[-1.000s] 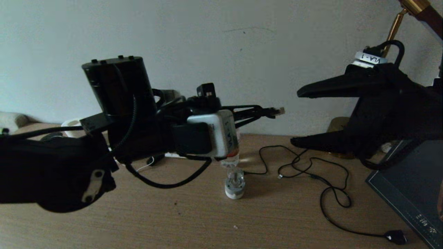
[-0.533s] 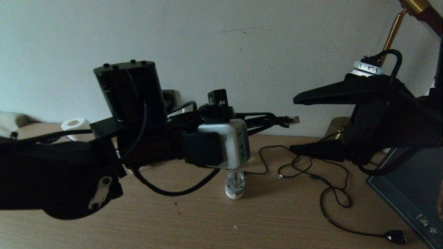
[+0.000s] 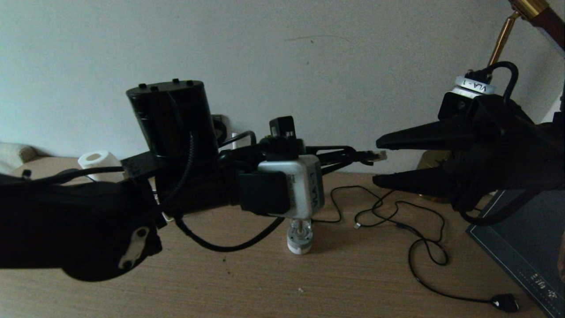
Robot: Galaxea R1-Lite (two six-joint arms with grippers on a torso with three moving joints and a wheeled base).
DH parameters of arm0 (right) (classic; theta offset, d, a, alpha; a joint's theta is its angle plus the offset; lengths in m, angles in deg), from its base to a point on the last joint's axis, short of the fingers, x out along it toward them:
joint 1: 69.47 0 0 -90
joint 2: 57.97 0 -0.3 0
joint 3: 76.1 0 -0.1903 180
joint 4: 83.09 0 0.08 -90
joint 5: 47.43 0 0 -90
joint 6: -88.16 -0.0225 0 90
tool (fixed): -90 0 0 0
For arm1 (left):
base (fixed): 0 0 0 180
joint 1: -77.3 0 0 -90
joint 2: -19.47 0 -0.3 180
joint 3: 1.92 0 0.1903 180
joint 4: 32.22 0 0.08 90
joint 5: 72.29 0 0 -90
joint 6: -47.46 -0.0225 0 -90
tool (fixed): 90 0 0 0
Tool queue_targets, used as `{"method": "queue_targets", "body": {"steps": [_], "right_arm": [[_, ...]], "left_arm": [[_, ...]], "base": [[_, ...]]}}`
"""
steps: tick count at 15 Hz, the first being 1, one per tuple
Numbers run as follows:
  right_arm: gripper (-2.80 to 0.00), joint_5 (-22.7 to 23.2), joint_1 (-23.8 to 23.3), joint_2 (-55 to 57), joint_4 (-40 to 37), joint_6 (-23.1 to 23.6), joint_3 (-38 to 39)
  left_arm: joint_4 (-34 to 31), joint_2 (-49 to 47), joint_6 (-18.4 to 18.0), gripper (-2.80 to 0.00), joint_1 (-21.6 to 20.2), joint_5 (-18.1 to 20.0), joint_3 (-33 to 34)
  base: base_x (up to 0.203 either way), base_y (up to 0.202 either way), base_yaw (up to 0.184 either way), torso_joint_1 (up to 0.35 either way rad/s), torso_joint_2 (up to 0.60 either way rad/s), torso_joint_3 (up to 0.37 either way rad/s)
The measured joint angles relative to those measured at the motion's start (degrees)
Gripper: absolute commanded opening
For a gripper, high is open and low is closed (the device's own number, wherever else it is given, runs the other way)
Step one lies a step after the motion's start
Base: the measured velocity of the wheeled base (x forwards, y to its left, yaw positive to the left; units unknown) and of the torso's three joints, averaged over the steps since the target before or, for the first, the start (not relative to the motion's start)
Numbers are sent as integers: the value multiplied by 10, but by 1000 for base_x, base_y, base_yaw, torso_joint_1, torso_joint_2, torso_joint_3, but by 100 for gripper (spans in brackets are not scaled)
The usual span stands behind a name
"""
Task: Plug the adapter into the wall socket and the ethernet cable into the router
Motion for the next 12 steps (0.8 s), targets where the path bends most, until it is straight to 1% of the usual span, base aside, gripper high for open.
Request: {"method": "queue_targets", "body": {"steps": [5, 9, 10, 12], "right_arm": [[-280, 0, 0, 0, 0, -1, 0], [-280, 0, 0, 0, 0, -1, 4], [0, 0, 0, 0, 0, -1, 4], [0, 0, 0, -2, 0, 0, 8]], "left_arm": [[1, -6, 7, -280, 14, -1, -10], [2, -9, 7, -280, 16, -1, -11], [2, -9, 7, -280, 17, -1, -11], [2, -9, 7, -280, 17, -1, -11]], "base": [[0, 0, 0, 0, 0, 0], [0, 0, 0, 0, 0, 0], [0, 0, 0, 0, 0, 0], [0, 0, 0, 0, 0, 0]]}}
